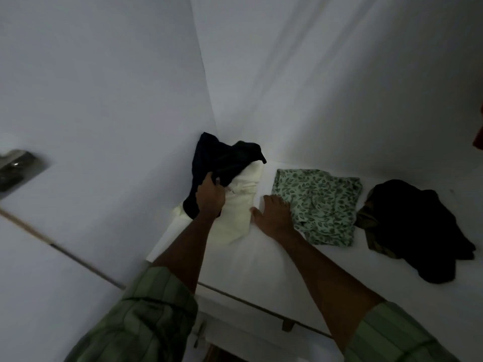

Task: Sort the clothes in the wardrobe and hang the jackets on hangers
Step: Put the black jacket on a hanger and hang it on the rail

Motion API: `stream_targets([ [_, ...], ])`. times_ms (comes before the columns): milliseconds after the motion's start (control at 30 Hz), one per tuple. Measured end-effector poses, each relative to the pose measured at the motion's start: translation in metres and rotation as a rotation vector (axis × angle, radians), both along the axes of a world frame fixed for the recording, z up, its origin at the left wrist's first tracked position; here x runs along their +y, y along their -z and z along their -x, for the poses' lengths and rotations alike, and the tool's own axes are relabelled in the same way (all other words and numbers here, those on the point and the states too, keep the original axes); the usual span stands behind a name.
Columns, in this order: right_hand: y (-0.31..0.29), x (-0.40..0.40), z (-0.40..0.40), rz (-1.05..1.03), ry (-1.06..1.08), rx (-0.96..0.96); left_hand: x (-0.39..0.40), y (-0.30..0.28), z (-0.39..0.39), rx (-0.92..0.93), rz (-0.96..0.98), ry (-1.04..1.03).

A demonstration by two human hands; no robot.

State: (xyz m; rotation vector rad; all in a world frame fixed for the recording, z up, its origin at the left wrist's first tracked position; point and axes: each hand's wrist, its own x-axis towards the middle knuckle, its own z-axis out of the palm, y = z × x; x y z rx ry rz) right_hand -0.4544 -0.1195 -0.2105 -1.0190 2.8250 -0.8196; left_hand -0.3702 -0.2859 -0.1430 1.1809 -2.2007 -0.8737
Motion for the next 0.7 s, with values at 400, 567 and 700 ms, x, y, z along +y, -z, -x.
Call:
stream_targets([
  [400, -0.088, 0.017, -0.070, 1.283, 0.126, -1.152, 0.073, -0.078, -0.090, 0.681, -0.522, 0.345],
  [567, -0.106, 0.076, -0.107, 1.536, 0.020, -1.259, 0.115, -0.053, -0.097, 0.563, -1.086, 0.411],
  [700, -0.059, 0.154, -0.130, 1.414, 0.387, -1.051, 0.159, -0.005, -0.129, 0.450, -0.852, 0.568],
])
